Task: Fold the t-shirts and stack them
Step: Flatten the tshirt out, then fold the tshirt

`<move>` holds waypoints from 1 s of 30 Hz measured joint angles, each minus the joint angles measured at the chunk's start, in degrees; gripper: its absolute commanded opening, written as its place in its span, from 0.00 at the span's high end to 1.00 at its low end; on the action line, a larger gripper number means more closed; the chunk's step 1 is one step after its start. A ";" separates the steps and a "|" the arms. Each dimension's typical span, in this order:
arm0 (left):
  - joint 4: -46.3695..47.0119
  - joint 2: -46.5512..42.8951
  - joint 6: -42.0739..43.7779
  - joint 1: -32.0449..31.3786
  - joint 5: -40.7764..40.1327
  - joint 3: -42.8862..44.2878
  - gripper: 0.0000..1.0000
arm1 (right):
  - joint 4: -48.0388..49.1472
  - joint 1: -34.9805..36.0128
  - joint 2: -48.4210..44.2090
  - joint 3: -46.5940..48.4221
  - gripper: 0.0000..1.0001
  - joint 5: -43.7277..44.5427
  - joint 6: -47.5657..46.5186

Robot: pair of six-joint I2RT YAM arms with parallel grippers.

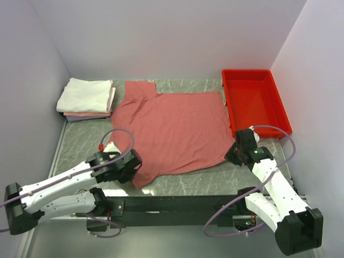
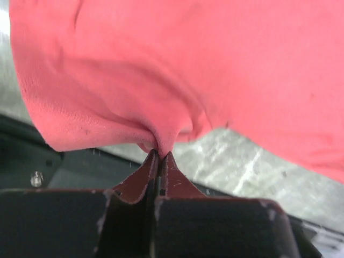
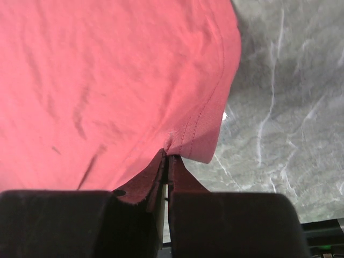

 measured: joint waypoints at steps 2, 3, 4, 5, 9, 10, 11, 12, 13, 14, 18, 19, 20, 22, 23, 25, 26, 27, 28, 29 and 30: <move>2.03 3.04 4.09 3.50 0.02 1.03 1.00 | 0.07 0.00 0.28 0.96 0.96 0.26 -0.31; 3.41 4.96 6.40 5.51 0.04 1.68 1.00 | 0.09 0.00 0.46 1.44 0.96 0.44 -0.46; 4.35 6.34 8.17 6.95 0.04 2.25 1.00 | 0.13 0.00 0.79 1.92 0.96 0.68 -0.63; 5.25 7.30 9.53 8.02 -0.04 2.71 1.00 | 0.11 0.00 1.16 2.40 0.97 0.98 -0.79; 8.52 10.10 15.69 11.69 -0.96 5.03 0.99 | 0.52 0.02 4.35 4.94 0.96 1.88 -1.84; 9.09 10.60 17.07 12.50 -1.20 5.79 1.00 | 0.68 0.00 5.18 5.62 0.97 2.05 -2.05; 9.53 10.91 17.90 13.11 -1.49 6.38 1.00 | 0.90 0.00 5.81 6.21 0.97 2.32 -2.29; 10.10 11.23 18.99 13.86 -1.90 7.13 1.00 | 1.16 0.02 6.45 6.80 0.97 2.51 -2.60; 10.51 11.52 20.11 14.64 -2.40 7.85 1.00 | 1.38 0.02 7.13 7.43 0.96 2.75 -2.89; 10.99 11.74 20.92 15.43 -2.91 8.41 1.00 | 1.62 0.00 7.78 8.07 0.96 2.89 -3.10; 13.64 12.26 25.20 18.05 -4.26 9.68 0.99 | 2.71 0.02 10.12 10.14 0.96 3.45 -4.13; 14.49 12.57 26.58 18.75 -4.39 9.94 0.99 | 2.64 0.00 10.86 10.91 0.96 3.80 -4.46; 15.28 13.03 27.80 19.41 -4.55 10.25 1.00 | 2.80 0.02 11.41 11.50 0.96 4.02 -4.66; 16.41 14.40 29.49 20.48 -5.29 11.08 0.99 | 3.13 0.02 12.83 12.94 0.96 4.66 -5.01; 17.16 15.30 30.40 21.18 -5.38 11.50 0.99 | 3.37 0.00 13.35 13.51 0.96 4.92 -5.18; 19.17 16.92 32.09 22.56 -5.55 11.96 0.99 | 4.15 0.02 14.21 14.45 0.96 5.46 -5.46; 20.04 17.68 32.79 23.26 -5.53 12.09 0.99 | 4.44 0.02 14.62 14.88 0.96 5.81 -5.57; 20.94 18.21 33.51 23.78 -5.53 12.13 0.99 | 4.81 0.02 15.17 15.28 0.96 6.16 -5.66; 21.81 18.71 34.07 24.35 -5.51 12.20 0.99 | 5.01 0.00 15.74 15.67 0.96 6.56 -5.77; 22.80 19.26 34.80 24.90 -5.51 12.24 1.00 | 5.29 0.00 16.46 16.02 0.96 6.88 -5.92; 23.67 19.74 35.50 25.40 -5.53 12.41 0.99 | 5.42 0.00 17.16 16.37 0.96 7.21 -5.99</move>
